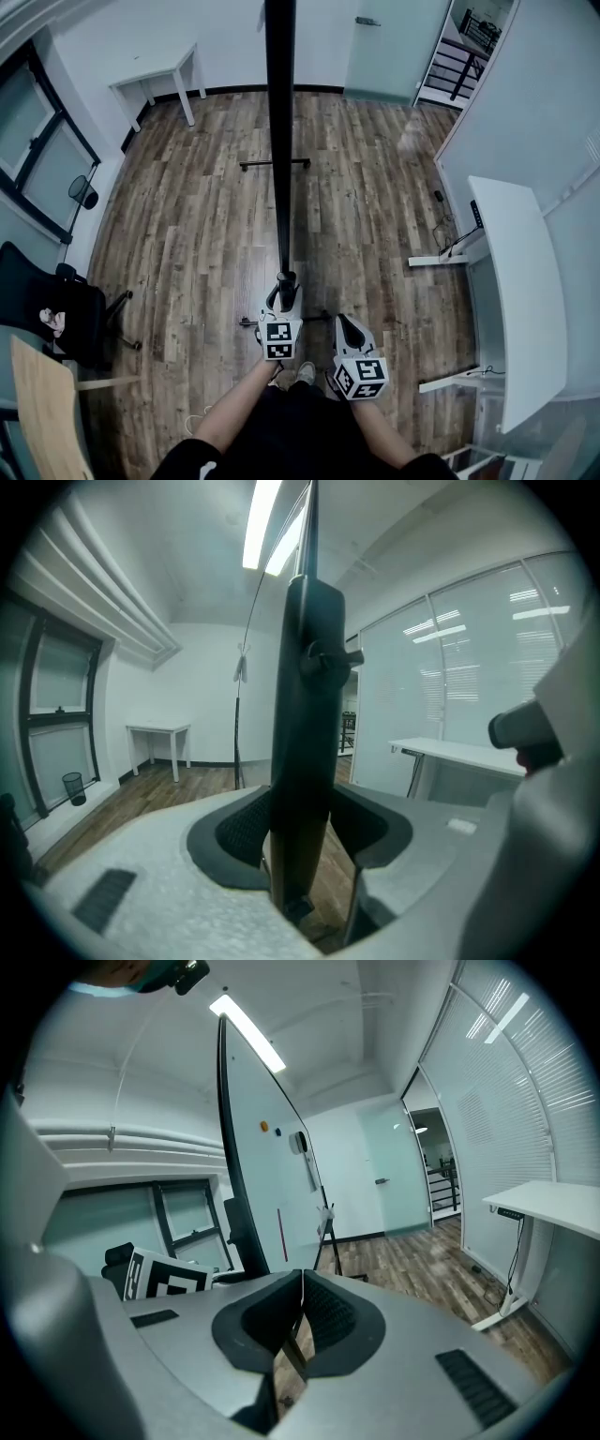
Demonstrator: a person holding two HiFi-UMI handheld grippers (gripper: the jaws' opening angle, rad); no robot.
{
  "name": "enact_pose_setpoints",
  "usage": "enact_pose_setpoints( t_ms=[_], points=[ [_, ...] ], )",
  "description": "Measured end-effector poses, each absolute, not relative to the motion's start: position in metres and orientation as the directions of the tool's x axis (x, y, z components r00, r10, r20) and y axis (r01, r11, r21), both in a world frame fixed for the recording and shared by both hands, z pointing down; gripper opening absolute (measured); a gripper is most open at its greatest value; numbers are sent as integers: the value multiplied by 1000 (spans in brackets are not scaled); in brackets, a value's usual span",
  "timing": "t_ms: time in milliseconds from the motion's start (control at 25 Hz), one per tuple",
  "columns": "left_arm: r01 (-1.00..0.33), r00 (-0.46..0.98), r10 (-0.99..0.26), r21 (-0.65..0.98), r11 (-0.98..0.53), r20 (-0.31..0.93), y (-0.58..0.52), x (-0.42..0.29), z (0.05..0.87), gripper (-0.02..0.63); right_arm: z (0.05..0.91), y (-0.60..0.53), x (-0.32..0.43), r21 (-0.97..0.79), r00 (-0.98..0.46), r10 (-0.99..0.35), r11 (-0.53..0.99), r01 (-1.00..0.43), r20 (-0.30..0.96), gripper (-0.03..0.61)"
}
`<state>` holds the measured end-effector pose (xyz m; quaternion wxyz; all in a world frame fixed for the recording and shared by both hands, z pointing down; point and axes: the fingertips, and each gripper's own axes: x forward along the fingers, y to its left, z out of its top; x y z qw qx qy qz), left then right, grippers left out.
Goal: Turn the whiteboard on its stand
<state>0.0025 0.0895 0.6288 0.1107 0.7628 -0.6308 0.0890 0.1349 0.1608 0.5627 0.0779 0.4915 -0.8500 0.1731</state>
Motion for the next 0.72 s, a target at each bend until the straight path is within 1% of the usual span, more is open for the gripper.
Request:
enact_pose_setpoints(
  t_ms=[200,360,480,640,720],
  points=[
    [-972,234,-932,60,-226,276,112,-10,626,213,558,155,123,-214,-513,-808,468,-858,290,15],
    [-973,232,-934,68,-221,272,134,-31,616,209,552,154,111,-210,-523,-804,481,-851,282,15],
    [-981,193,-950,72,-180,244,147,-54,601,151,546,155,100,-208,-537,-799,497,-843,270,15],
    [-993,110,-977,54,-102,183,164,-85,572,43,537,158,86,-209,-557,-792,518,-829,248,15],
    [-996,75,-985,57,-67,158,171,-99,555,25,530,158,80,-211,-570,-787,532,-820,236,15]
  ],
)
